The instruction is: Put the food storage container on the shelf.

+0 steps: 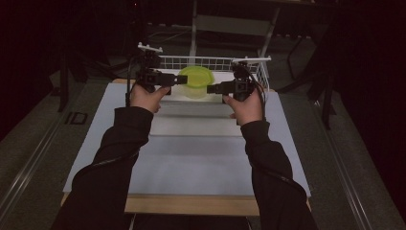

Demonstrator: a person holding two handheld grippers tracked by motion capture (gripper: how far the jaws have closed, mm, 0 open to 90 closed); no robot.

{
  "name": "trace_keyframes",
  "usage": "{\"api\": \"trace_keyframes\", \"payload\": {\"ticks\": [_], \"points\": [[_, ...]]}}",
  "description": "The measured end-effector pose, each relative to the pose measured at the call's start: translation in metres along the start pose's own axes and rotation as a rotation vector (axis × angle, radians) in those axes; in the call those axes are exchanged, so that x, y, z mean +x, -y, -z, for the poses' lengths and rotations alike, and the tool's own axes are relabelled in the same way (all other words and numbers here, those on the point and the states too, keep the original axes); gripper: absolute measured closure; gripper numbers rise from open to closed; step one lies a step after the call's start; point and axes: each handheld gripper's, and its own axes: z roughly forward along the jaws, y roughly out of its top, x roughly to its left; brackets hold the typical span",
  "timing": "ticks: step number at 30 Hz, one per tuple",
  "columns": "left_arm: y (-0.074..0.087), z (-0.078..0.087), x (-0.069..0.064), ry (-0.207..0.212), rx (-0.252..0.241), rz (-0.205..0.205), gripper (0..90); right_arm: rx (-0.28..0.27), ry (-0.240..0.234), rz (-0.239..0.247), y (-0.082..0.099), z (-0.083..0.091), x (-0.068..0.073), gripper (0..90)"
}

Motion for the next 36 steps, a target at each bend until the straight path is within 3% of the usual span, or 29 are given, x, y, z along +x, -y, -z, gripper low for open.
{"api": "trace_keyframes", "payload": {"ticks": [3,6,7,9,11,12,18,23,27,31,36], "points": [[0.010,0.006,0.001,0.033,-0.031,-0.030,18.8,0.039,0.015,0.025,0.010,-0.011,0.004,72.7],[0.027,0.008,-0.003,0.014,-0.064,-0.069,15.1,0.043,0.012,0.012,0.016,-0.020,0.007,88.4],[0.033,0.008,-0.004,0.019,-0.074,-0.082,13.4,0.043,0.009,0.010,0.017,-0.023,0.008,89.2],[0.049,0.006,-0.005,0.027,-0.072,-0.130,5.0,0.036,0.003,0.010,0.018,-0.029,0.011,89.2],[0.054,0.006,-0.005,0.035,-0.077,-0.134,3.0,0.026,0.005,0.013,0.018,-0.034,0.015,89.0],[0.067,0.006,-0.005,0.039,-0.079,-0.151,3.0,0.022,0.002,0.009,0.018,-0.036,0.016,88.9],[0.094,0.006,0.000,0.079,-0.083,-0.137,2.9,0.003,0.005,-0.010,0.014,-0.046,0.017,86.8],[0.106,0.008,0.000,0.095,-0.088,-0.163,2.9,0.002,0.000,-0.008,0.015,-0.047,0.019,83.8],[0.110,0.009,-0.001,0.108,-0.089,-0.180,2.9,0.006,-0.004,0.018,0.018,-0.043,0.022,80.7],[0.117,0.014,-0.007,0.149,-0.096,-0.204,2.9,0.009,-0.018,0.051,0.024,-0.034,0.027,74.7],[0.127,0.020,-0.008,0.192,-0.109,-0.208,2.9,0.001,-0.027,0.122,0.038,-0.026,0.032,63.8]]}}
